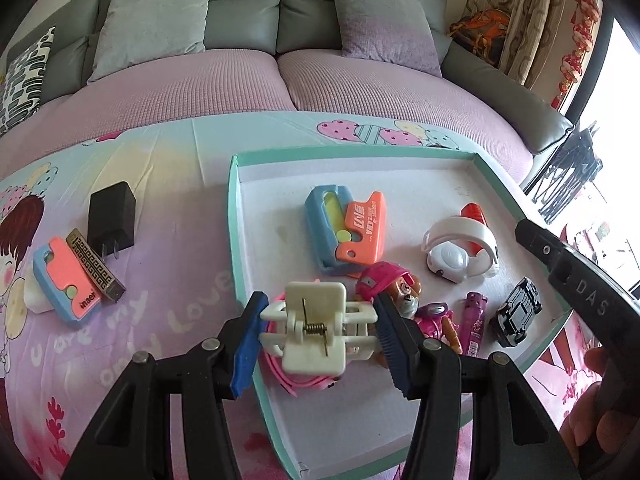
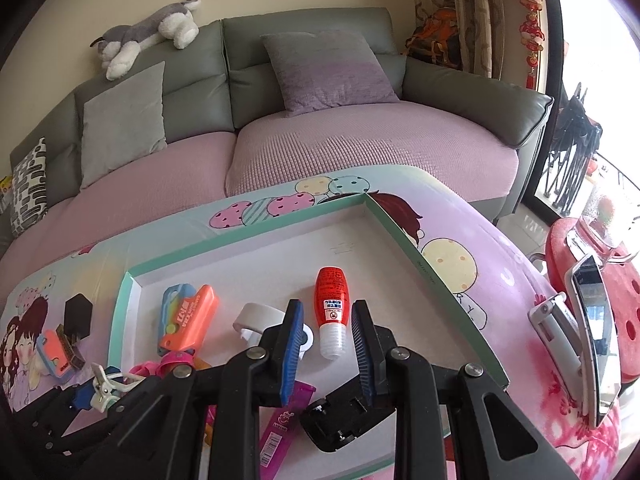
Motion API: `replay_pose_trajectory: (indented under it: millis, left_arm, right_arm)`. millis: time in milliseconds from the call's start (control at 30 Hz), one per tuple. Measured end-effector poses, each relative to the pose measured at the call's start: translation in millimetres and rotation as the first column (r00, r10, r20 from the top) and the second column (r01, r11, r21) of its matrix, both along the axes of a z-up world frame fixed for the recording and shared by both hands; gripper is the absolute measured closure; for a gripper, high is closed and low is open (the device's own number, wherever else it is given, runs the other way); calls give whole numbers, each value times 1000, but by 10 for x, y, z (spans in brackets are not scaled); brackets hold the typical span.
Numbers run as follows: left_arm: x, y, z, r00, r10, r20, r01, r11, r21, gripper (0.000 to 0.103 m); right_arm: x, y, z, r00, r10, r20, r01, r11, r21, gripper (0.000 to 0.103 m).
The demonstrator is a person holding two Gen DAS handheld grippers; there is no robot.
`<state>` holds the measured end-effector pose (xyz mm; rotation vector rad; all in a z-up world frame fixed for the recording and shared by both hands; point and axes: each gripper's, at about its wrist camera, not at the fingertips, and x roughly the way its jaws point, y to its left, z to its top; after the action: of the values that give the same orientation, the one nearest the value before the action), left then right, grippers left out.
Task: Organize rigid objects
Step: 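Open the right tool to set the bottle upright while the left tool releases the clip in the tray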
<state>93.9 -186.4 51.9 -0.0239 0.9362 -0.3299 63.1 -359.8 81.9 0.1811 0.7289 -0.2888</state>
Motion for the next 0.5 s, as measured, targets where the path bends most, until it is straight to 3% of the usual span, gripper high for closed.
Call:
replay_pose_trajectory:
  millis: [100,500]
  left_arm:
    - [-14,31,50,1000,5,11,-5,1000,14,39]
    - [-115,227,384,997,34,64,-34,999,-8,39]
  right_arm:
    - [8,24,-11,1000,9,-9,-9,1000,-4,75]
    - [28,109,-10,999,42,-25,-41,999,12,75]
